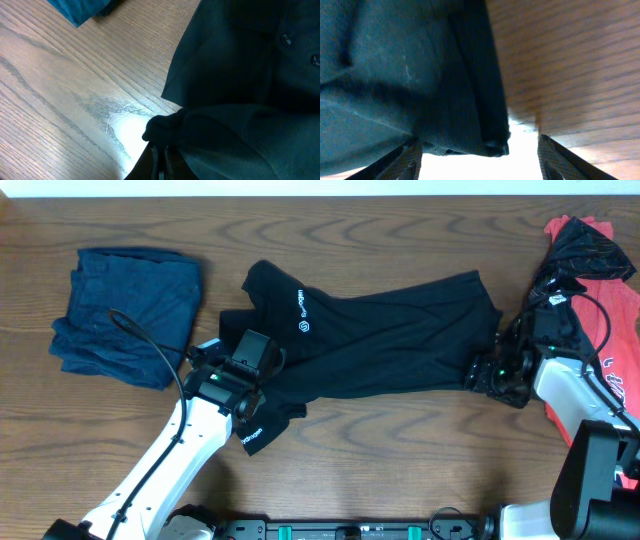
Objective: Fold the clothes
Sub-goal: 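Grasp the shirt's right corner with the right gripper, holding left corner, then lift the shirt with both grippers and flip it away onto the table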
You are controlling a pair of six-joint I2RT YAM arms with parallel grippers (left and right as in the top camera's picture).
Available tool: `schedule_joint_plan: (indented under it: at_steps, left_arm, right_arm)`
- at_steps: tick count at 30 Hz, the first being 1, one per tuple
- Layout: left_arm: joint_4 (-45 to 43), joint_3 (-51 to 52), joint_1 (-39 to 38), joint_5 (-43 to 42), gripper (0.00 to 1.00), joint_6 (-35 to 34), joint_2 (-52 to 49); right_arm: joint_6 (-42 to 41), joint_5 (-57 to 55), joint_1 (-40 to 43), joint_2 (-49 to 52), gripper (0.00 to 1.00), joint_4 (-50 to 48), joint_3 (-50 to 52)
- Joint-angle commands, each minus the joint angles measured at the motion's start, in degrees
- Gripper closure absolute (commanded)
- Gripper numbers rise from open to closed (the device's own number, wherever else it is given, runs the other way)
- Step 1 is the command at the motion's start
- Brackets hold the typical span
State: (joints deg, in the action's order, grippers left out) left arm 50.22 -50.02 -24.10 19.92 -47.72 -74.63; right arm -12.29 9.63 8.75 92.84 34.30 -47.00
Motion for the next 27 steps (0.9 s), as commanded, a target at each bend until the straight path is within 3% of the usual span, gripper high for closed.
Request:
schedule_joint_plan:
  at_steps: [1, 5, 12, 19, 27]
  left_arm:
    - [0.1, 0.2, 0.2, 1.8, 0.94, 0.3, 0.1]
    - [0.1, 0.2, 0.2, 1.8, 0.94, 0.3, 0.1]
    - [0.3, 0.2, 0.2, 1.8, 0.94, 0.3, 0.1]
    - [0.5, 0.2, 0.2, 1.8, 0.94, 0.3, 0.1]
    - [0.5, 0.2, 0.2, 1.8, 0.94, 0.6, 0.1]
  right_arm:
    - [-1.6, -2.2, -0.6, -1.1, 0.28, -0.5, 1.9]
    - [-1.8, -2.7, -0.6, -1.1, 0.36, -1.2, 3.0]
    - [-2.3, -2.5, -0.6, -1.1, 0.81, -1.7, 3.0]
    - [-3.1, -2.5, -0.6, -1.1, 0.99, -3.5, 3.0]
    - [-3.6, -2.5, -0.6, -1.2, 0.99, -6.8, 2.5]
